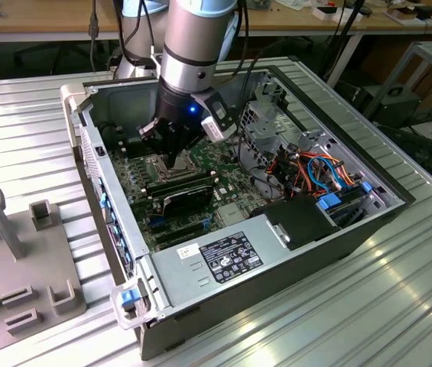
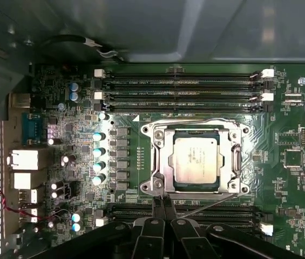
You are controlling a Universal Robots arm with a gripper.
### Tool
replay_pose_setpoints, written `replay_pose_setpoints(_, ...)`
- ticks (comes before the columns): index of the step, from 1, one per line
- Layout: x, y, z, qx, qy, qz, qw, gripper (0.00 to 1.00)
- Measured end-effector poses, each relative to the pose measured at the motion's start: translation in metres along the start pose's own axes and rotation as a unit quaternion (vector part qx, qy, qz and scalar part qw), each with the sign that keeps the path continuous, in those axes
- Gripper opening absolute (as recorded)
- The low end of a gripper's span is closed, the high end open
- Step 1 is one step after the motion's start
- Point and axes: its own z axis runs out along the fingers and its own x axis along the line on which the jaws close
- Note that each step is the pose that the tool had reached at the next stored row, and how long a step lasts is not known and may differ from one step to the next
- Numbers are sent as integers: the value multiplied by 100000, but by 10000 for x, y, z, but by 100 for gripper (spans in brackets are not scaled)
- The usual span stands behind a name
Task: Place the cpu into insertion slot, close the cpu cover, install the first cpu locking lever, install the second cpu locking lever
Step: 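Install the second cpu locking lever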
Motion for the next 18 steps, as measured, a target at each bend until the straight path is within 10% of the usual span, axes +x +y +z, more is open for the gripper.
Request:
replay_pose_setpoints(9,37,-84,37,-537,-10,-21,99999,11)
replay_pose_setpoints(13,39,-82,-96,-542,-10,-30,99999,11)
replay_pose_setpoints(18,-124,-189,-125,-522,862,-7,99995,11)
